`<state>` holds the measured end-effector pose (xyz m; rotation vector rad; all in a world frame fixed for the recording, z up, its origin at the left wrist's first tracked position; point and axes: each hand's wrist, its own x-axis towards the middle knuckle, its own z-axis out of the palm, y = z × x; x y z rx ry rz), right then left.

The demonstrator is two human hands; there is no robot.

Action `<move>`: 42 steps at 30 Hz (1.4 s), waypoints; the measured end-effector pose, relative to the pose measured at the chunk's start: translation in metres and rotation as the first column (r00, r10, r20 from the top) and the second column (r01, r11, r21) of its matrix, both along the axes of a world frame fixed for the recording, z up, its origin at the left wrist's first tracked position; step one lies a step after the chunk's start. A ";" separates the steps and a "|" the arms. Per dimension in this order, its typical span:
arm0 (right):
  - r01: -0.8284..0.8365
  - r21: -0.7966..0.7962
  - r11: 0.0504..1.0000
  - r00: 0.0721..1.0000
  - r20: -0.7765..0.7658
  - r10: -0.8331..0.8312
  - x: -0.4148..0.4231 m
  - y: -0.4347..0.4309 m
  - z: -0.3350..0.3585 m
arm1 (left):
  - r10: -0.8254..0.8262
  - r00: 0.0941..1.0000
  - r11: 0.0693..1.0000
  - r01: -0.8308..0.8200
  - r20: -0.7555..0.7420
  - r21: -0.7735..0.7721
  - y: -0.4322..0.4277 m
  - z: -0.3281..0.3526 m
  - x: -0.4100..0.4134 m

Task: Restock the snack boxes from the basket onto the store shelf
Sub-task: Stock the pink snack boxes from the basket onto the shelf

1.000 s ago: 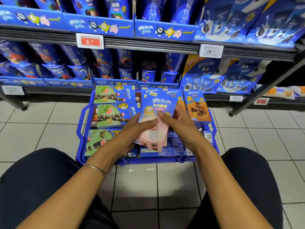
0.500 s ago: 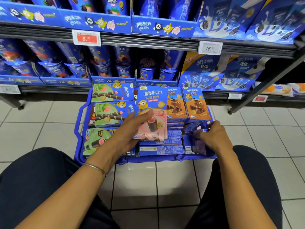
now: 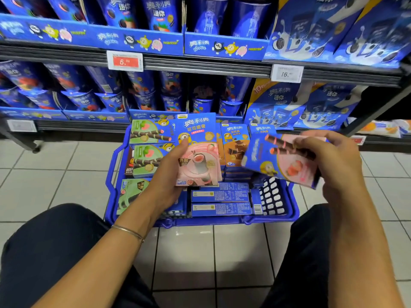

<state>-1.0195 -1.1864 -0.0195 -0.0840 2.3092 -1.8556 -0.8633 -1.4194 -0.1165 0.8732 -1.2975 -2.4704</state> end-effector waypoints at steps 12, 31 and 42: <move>-0.134 -0.552 0.823 0.887 0.304 0.348 0.052 -0.090 -0.047 | 0.217 0.971 0.956 -0.191 0.103 -0.221 0.002 0.011 -0.001; -0.322 -0.028 0.946 0.920 -0.244 0.305 0.078 -0.107 -0.071 | 0.144 0.988 0.985 -0.149 -0.064 -0.082 0.001 0.016 0.001; -0.603 0.019 0.798 0.792 -0.105 0.601 0.082 -0.102 -0.075 | 0.118 0.993 0.992 -0.117 0.005 -0.055 -0.004 0.009 0.004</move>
